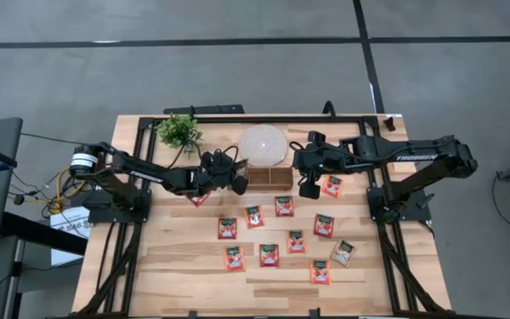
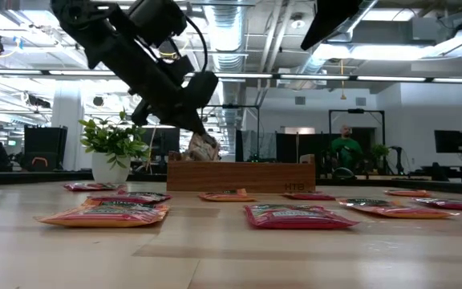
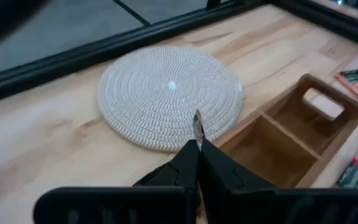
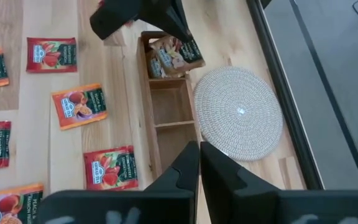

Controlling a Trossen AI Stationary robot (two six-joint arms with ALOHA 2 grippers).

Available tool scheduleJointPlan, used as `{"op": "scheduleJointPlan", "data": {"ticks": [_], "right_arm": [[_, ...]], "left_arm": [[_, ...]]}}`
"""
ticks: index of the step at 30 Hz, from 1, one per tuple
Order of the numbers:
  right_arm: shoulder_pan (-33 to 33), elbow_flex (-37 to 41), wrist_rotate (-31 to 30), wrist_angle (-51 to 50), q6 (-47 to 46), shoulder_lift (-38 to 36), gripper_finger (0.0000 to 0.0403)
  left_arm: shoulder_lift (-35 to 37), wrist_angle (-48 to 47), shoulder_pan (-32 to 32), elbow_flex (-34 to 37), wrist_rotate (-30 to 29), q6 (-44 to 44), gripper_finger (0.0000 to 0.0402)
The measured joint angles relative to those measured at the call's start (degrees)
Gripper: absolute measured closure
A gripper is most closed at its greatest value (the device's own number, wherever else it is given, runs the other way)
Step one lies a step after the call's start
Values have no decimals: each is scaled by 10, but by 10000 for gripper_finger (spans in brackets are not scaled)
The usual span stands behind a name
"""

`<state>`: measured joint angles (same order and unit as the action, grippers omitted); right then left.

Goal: Pick & Place Tea
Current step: Put the brown tea bag into the left of the wooden organizer

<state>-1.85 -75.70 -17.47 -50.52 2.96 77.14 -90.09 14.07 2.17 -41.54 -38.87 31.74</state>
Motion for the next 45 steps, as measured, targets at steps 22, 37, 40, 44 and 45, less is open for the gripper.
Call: {"op": "scheduleJointPlan", "data": {"ticks": [22, 37, 40, 44, 45], "right_arm": [[0, -1, 1, 0, 0, 0, 394], [0, -1, 1, 1, 0, 0, 394], [0, -1, 1, 1, 0, 0, 394], [0, -1, 9, 1, -1, 0, 395], [0, -1, 9, 1, -1, 0, 394]], "left_arm": [[-24, 11, 0, 0, 7, -12, 402], [-24, 10, 1, 0, 7, -47, 385], [-24, 9, 1, 0, 4, -54, 366], [-24, 9, 1, 0, -10, -54, 340], [-24, 9, 1, 0, -11, -55, 334]]}}
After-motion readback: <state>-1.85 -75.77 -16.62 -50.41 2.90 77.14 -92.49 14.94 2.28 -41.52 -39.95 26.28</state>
